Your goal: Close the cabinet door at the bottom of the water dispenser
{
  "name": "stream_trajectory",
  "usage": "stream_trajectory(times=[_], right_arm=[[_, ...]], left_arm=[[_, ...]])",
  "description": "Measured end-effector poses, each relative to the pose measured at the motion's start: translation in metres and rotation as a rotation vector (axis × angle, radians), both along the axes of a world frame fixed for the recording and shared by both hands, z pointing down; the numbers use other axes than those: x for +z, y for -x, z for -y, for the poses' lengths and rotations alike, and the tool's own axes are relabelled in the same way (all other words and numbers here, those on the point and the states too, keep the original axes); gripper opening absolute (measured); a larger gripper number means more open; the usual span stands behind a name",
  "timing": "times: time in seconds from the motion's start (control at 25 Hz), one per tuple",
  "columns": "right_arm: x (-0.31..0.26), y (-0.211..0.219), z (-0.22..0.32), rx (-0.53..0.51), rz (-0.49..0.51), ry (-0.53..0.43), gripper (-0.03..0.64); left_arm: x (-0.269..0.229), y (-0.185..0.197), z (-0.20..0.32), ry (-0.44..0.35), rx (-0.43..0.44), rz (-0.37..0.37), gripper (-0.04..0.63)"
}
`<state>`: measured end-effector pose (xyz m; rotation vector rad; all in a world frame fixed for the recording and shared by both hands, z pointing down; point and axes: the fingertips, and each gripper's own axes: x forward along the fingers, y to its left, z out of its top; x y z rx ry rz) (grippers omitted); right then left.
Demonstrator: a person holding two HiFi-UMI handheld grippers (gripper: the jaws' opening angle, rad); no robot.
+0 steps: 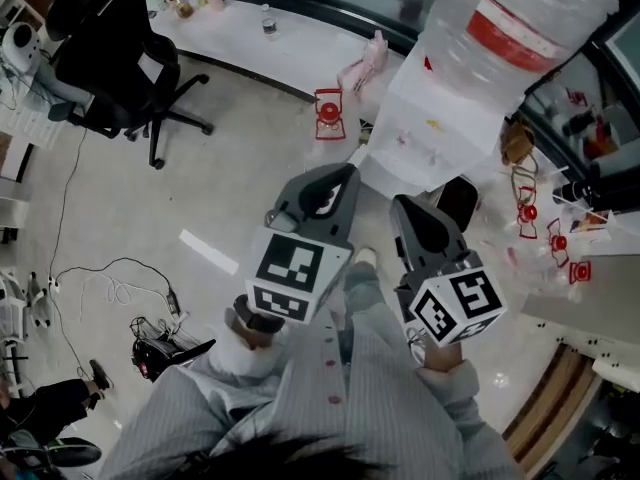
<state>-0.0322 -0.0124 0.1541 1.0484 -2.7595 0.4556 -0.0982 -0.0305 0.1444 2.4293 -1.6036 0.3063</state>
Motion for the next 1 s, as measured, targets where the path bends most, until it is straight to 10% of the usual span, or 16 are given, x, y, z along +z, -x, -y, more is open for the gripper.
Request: stream_trajectory(times=[0.52, 1.0], right_arm=[[0.021, -0.016, 0.093, -0.218, -0.045, 0.040, 0.014], [0.070, 0.022, 0.112, -0.278, -0.077, 0.144, 0.014]], left_arm=[[0.024, -0.004, 0.082, 0.042, -0.229, -0.011, 0.009], [0.104, 0.028, 0.088, 0.234, -0.253, 0.003, 0.009]])
